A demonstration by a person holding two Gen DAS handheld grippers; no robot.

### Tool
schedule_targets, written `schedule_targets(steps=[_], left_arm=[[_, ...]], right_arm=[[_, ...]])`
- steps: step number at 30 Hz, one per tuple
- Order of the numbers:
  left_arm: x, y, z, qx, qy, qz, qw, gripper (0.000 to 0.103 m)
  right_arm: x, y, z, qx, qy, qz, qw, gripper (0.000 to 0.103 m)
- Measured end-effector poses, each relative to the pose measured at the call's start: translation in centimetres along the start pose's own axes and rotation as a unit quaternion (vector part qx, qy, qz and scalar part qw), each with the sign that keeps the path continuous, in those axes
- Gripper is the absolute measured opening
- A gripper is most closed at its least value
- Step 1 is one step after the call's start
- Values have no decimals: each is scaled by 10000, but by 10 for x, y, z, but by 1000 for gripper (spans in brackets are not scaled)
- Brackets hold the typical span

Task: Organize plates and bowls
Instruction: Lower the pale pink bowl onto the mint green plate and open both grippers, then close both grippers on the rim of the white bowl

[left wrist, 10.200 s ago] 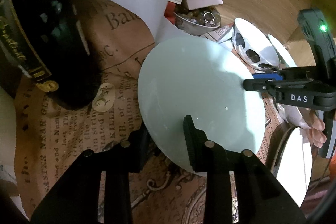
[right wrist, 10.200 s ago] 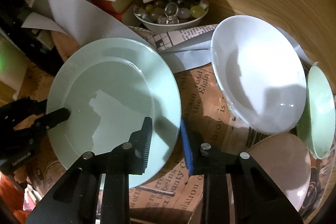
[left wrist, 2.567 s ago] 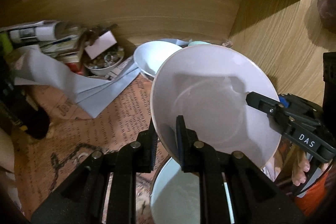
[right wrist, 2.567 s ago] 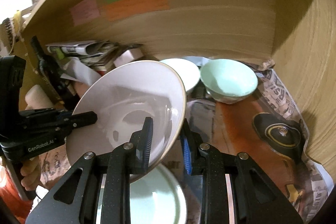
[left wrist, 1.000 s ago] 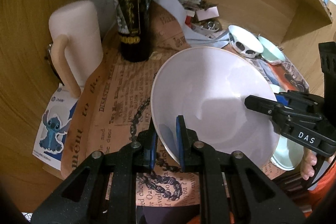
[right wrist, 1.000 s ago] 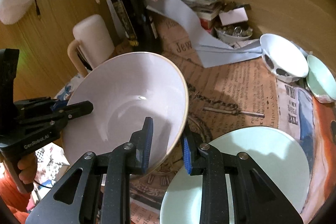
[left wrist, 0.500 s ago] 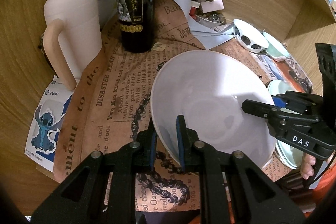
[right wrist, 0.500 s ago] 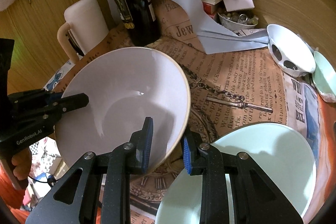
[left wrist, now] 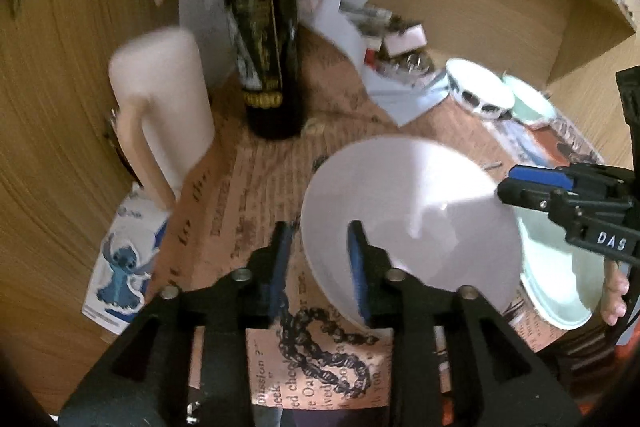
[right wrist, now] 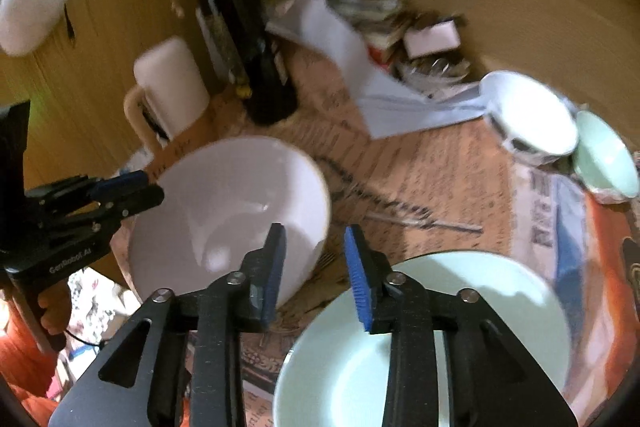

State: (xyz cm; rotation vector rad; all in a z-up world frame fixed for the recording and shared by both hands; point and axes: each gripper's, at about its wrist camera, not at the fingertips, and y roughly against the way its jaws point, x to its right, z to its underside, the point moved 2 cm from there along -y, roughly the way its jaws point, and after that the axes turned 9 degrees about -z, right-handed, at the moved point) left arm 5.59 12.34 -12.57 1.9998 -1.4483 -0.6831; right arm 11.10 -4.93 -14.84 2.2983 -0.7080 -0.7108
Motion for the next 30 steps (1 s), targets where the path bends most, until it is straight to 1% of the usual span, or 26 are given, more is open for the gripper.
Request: schedule_targets(steps=[1, 2, 4, 6, 8, 9, 11, 12, 15, 16, 17, 19, 22, 24, 26, 28, 30], left_arm=[[2, 5, -3, 119, -20, -32, 9999, 40], [3, 9, -5, 196, -39, -43, 9998, 43], [8, 17, -12, 346, -88, -16, 9994, 47], [13, 22, -19, 429, -92, 32, 9990, 49], [20, 25, -26, 475, -81, 103, 9988, 50], [25, 26, -30, 488, -76, 163, 9986, 52], [32, 28, -38, 541, -57, 258, 9982, 72], [37, 30, -43, 615, -27, 311, 9976, 75], [53, 31, -57, 776, -61, 323, 9964, 76], [59, 29, -63, 807, -92, 342, 9961, 76], [63, 28, -68, 828, -122, 356, 9959, 77], [73, 23, -78, 833, -158, 383, 9957, 78], [89, 13, -96, 825, -208, 421, 9955, 91], [97, 6, -105, 835, -201, 386, 9956, 91], [107, -5, -116, 779, -239, 367, 9960, 93], [120, -20, -128, 615, -268, 390, 9970, 95], [132, -36, -138, 434, -287, 390, 9979, 95]], right_arm=[[2, 8, -2, 117, -5, 46, 9999, 37], [4, 13, -4, 208, -13, 90, 9997, 40], [10, 27, -7, 426, -19, 206, 9989, 42], [17, 39, -11, 582, -36, 317, 9978, 44], [26, 49, -14, 723, -79, 413, 9965, 50], [30, 55, -15, 803, -104, 465, 9956, 52], [41, 67, -18, 969, -158, 614, 9933, 53], [48, 73, -19, 1025, -184, 679, 9922, 53], [68, 87, -21, 1159, -307, 886, 9888, 56], [76, 91, -22, 1195, -358, 952, 9876, 59], [82, 94, -23, 1225, -395, 1006, 9866, 62], [98, 99, -24, 1287, -489, 1156, 9837, 65], [120, 101, -26, 1284, -658, 1223, 9820, 65], [134, 96, -28, 1234, -758, 1254, 9815, 65], [147, 92, -30, 1172, -838, 1292, 9811, 65], [159, 85, -31, 1103, -902, 1281, 9815, 65], [169, 81, -31, 1050, -936, 1273, 9818, 65]])
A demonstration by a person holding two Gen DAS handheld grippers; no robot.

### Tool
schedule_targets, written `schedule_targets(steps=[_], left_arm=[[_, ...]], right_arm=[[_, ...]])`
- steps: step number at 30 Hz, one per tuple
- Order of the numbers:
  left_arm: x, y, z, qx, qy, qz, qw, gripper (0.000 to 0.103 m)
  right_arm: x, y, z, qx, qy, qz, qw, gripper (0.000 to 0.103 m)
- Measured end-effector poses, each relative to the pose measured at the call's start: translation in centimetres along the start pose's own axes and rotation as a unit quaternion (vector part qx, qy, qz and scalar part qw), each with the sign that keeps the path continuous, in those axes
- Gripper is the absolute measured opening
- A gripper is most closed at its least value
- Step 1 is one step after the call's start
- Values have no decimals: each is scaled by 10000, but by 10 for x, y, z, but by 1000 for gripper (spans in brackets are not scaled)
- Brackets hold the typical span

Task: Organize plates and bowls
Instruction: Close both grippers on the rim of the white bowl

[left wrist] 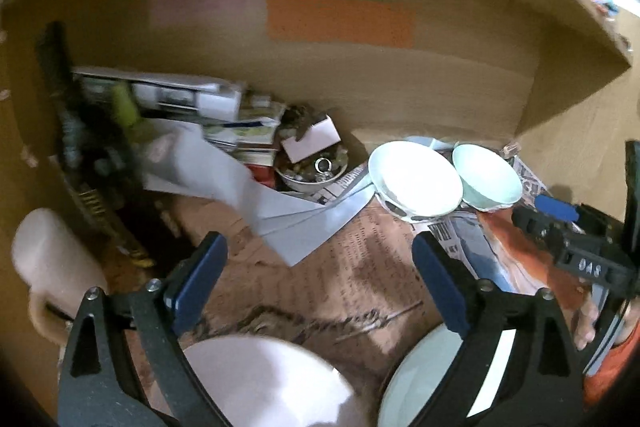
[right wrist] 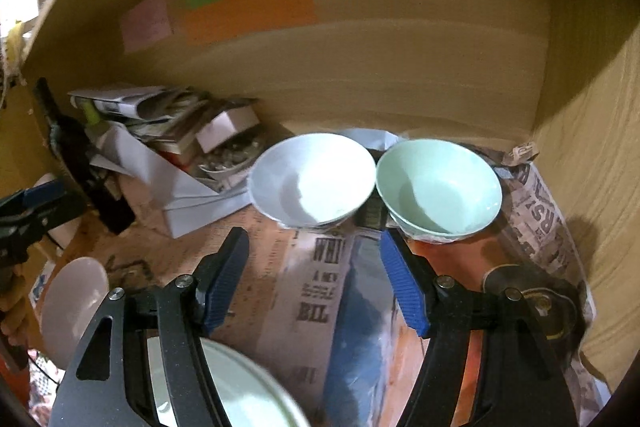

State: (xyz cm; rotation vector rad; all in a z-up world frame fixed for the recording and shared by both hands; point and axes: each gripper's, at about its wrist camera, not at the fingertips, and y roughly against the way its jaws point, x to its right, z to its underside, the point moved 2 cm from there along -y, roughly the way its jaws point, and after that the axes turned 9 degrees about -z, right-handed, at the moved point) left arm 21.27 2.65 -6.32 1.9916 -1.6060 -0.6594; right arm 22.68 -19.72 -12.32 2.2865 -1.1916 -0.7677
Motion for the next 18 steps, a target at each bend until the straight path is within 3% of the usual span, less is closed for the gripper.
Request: schedule_targets(steps=[10, 18], left_arm=[[56, -92, -31, -836, -363, -21, 9958, 95], [82, -146, -35, -1373, -446, 5, 9895, 91]], right_arm=[[26, -34, -16, -163, 17, 19, 9999, 65], [42, -55, -20, -283, 36, -54, 9996, 65]])
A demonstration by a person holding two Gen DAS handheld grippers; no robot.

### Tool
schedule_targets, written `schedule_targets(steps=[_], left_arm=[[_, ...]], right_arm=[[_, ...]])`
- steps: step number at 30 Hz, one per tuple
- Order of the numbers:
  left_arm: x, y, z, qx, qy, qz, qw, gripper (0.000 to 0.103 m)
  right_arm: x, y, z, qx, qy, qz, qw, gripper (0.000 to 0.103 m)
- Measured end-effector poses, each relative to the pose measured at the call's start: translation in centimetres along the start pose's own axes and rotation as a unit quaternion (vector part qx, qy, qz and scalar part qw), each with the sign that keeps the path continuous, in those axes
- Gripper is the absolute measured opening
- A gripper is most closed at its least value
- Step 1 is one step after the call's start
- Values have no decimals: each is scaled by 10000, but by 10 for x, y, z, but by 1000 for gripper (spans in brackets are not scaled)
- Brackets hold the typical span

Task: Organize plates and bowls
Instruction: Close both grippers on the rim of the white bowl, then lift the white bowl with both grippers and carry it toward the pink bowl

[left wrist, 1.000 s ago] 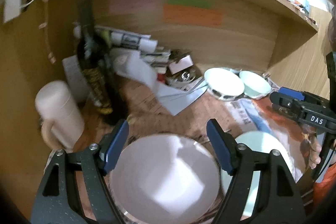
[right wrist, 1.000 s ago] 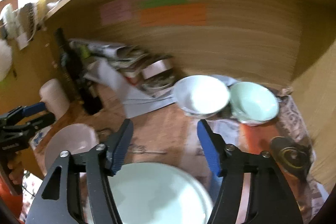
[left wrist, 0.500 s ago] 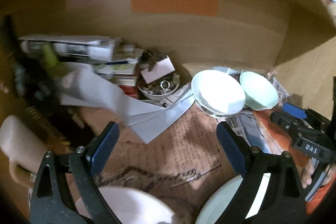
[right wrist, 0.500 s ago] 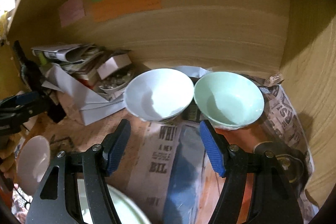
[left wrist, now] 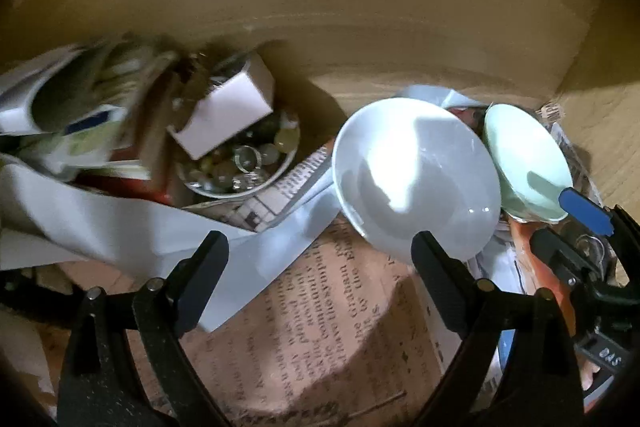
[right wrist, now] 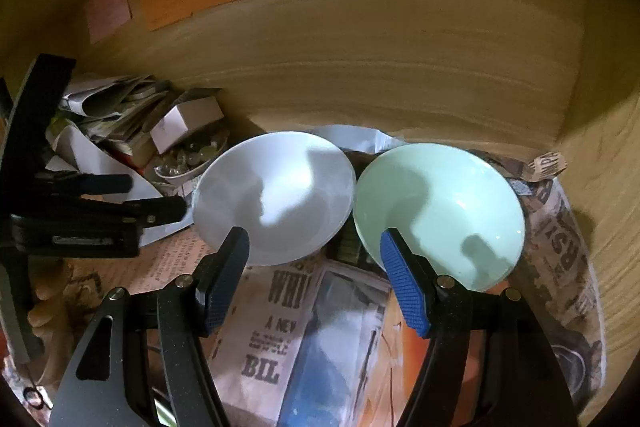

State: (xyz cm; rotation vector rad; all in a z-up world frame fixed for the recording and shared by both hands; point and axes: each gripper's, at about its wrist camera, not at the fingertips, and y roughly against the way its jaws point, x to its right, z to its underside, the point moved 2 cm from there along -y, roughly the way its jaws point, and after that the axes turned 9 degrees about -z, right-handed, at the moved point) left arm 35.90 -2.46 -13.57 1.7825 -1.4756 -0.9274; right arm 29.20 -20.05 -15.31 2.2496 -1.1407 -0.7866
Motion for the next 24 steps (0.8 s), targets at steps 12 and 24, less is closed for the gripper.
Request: schedule_targets(steps=[12, 24], left_arm=[[24, -46, -5, -607, -381, 180, 9973, 28], [16, -30, 32, -779, -804, 219, 9935, 20]], right_arm=[[9, -1, 4, -40, -223, -209, 9995, 65], [-4, -2, 12, -310, -84, -279, 9991, 65]])
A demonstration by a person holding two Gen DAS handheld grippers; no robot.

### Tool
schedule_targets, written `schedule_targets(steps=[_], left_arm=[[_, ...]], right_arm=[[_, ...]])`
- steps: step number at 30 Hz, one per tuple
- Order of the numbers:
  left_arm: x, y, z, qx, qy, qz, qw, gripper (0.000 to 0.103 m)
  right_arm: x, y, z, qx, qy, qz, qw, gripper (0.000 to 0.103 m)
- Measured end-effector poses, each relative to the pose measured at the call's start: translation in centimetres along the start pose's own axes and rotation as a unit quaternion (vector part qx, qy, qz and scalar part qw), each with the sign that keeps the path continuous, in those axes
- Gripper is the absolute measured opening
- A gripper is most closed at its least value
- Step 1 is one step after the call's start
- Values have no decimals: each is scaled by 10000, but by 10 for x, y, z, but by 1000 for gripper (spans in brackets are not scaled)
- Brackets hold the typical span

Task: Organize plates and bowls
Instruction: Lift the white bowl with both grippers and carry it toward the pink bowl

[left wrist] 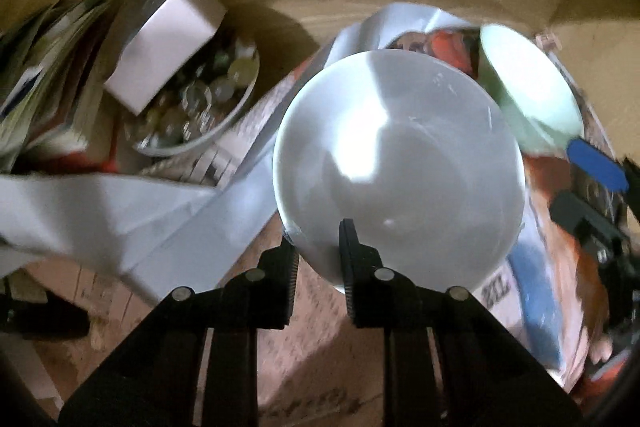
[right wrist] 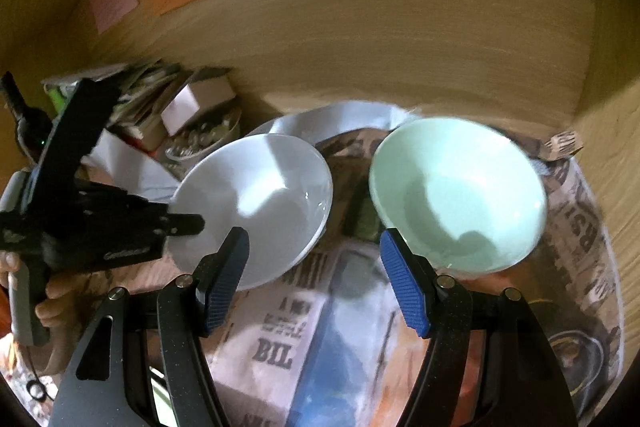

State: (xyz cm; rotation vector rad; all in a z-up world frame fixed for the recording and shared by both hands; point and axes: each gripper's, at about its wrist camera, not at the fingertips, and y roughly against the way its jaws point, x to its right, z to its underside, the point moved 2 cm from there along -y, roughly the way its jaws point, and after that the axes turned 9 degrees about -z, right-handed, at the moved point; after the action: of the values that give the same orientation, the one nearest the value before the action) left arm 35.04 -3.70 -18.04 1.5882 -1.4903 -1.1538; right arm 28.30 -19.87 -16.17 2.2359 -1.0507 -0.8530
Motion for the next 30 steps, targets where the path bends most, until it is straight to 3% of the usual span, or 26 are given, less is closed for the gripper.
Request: schedule_targets(steps=[9, 11, 14, 24, 30], left_arm=[[-4, 20, 51, 134, -589, -80, 9981, 21], [-5, 19, 53, 137, -583, -50, 9982, 21], [-11, 20, 50, 159, -522, 40, 9985, 21], [-18, 25, 51, 145, -213, 167, 9995, 20], [-20, 47, 57, 439, -100, 224, 9987, 20]], right_arm=[[-16, -34, 12, -589, 157, -61, 9981, 41], [-19, -42, 14, -727, 165, -121, 9971, 28], [-22, -48, 17, -882, 154, -279, 9956, 16], [-26, -44, 16, -852, 92, -265, 9960, 15], [-33, -19, 13, -610, 116, -258, 9977, 15]])
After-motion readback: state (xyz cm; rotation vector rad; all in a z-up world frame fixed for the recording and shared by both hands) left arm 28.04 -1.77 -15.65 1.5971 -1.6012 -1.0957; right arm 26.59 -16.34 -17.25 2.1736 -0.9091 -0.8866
